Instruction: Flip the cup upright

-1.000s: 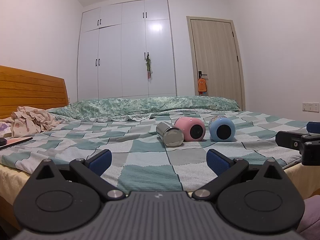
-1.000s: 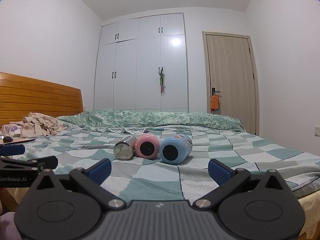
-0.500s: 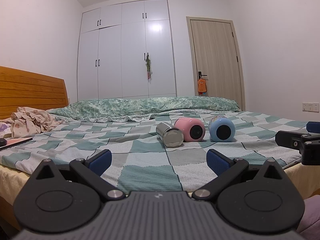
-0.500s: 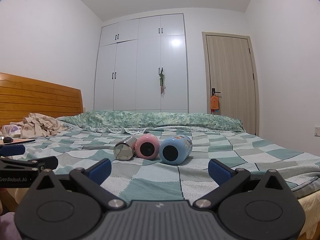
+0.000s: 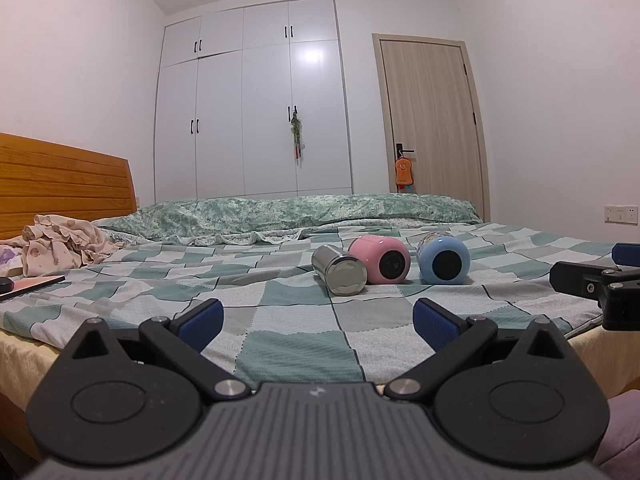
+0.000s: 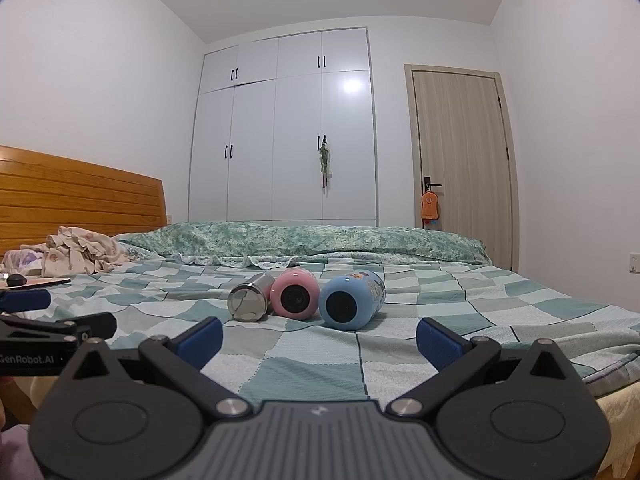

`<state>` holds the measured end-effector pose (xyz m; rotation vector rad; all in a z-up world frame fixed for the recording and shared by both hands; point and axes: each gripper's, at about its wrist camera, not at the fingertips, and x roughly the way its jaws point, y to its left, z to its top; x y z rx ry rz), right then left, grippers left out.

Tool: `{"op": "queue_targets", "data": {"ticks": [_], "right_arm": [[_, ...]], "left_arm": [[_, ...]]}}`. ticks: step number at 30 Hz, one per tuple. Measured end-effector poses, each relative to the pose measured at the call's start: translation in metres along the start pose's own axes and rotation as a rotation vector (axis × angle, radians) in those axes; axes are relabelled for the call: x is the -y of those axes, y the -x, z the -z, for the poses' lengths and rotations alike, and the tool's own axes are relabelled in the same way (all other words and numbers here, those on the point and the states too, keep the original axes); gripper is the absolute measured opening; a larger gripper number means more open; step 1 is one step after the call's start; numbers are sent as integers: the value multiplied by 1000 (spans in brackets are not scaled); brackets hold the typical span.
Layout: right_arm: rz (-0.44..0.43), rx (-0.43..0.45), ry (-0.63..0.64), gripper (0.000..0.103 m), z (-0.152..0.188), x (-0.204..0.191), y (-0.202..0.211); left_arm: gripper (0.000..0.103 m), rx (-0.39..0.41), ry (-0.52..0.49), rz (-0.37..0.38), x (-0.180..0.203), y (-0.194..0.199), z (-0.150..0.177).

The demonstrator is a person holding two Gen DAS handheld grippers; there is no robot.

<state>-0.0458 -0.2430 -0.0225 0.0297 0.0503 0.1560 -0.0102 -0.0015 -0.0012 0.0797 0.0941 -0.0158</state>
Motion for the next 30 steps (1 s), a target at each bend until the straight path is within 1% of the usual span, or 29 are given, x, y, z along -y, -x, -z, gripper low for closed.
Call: {"op": "queue_targets", "data": {"ticks": [26,30], "right_arm": [[0,-1,4,103,0,0,0],[-11,-31,18,103,-7,-1,-4]], "left_arm": [[103,-3,-4,-5,1,0,-1],[103,-10,-16,-8,4,-1,-5]]}}
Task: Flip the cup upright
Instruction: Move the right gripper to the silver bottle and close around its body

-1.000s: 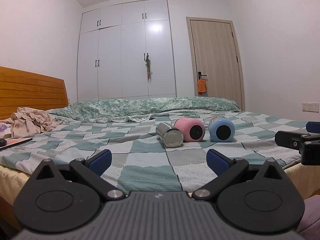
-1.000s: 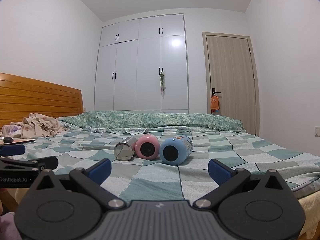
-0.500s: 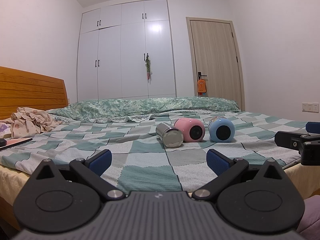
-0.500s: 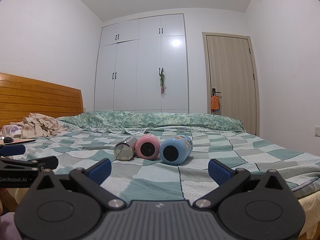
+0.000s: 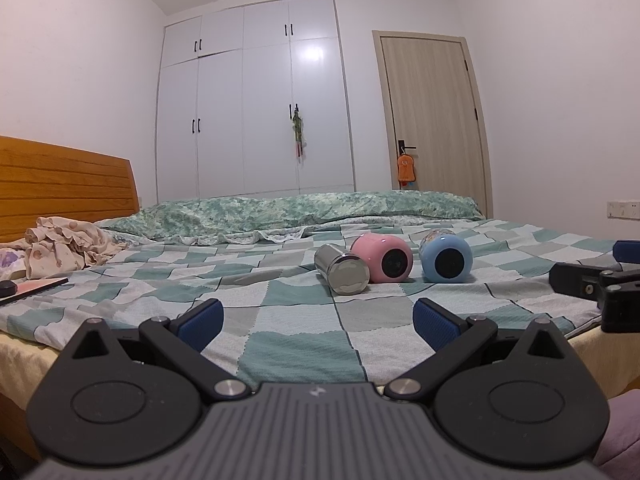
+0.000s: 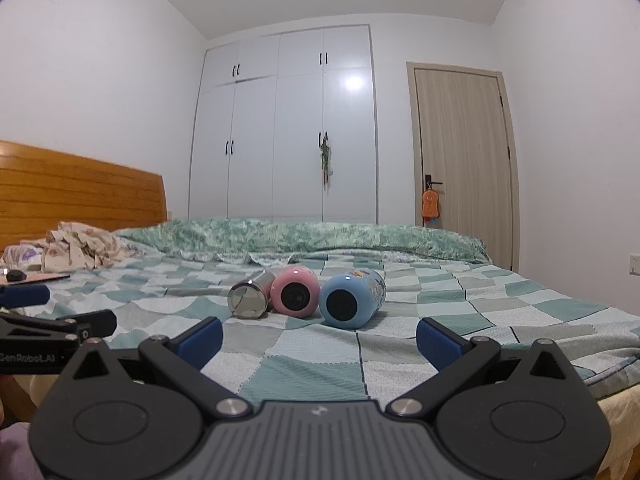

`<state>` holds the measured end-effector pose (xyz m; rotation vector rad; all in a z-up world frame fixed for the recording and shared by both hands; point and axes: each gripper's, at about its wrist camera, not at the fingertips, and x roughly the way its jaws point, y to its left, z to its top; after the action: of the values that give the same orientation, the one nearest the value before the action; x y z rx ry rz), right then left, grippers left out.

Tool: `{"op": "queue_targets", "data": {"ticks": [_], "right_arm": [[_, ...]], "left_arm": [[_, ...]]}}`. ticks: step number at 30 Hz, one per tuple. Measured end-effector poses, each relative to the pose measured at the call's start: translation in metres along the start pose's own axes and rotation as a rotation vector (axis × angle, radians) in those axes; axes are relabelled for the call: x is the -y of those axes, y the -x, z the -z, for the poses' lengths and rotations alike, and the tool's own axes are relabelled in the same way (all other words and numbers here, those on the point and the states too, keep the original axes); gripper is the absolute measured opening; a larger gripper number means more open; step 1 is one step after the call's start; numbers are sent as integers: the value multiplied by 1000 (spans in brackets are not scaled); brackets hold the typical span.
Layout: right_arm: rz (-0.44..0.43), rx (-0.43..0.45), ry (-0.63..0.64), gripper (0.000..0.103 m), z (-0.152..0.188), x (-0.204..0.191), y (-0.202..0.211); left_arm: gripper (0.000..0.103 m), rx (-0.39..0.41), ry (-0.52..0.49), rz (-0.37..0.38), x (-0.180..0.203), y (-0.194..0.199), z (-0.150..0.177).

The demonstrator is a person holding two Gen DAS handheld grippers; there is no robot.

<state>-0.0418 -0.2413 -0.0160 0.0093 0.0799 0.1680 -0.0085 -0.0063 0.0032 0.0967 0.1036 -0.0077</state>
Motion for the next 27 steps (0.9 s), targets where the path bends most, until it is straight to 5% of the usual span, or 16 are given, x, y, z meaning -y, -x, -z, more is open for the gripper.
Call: {"op": "queue_targets", "data": {"ticks": [12,27], "right_arm": [[-108,-77,69,103,-63,-24,-55],[-168,-325,146,102,-115,-90,-207]], "left_arm": [[103,10,-25,12,-31,-38,-40],[103,-85,-66,161,-103,-150,-67]]}}
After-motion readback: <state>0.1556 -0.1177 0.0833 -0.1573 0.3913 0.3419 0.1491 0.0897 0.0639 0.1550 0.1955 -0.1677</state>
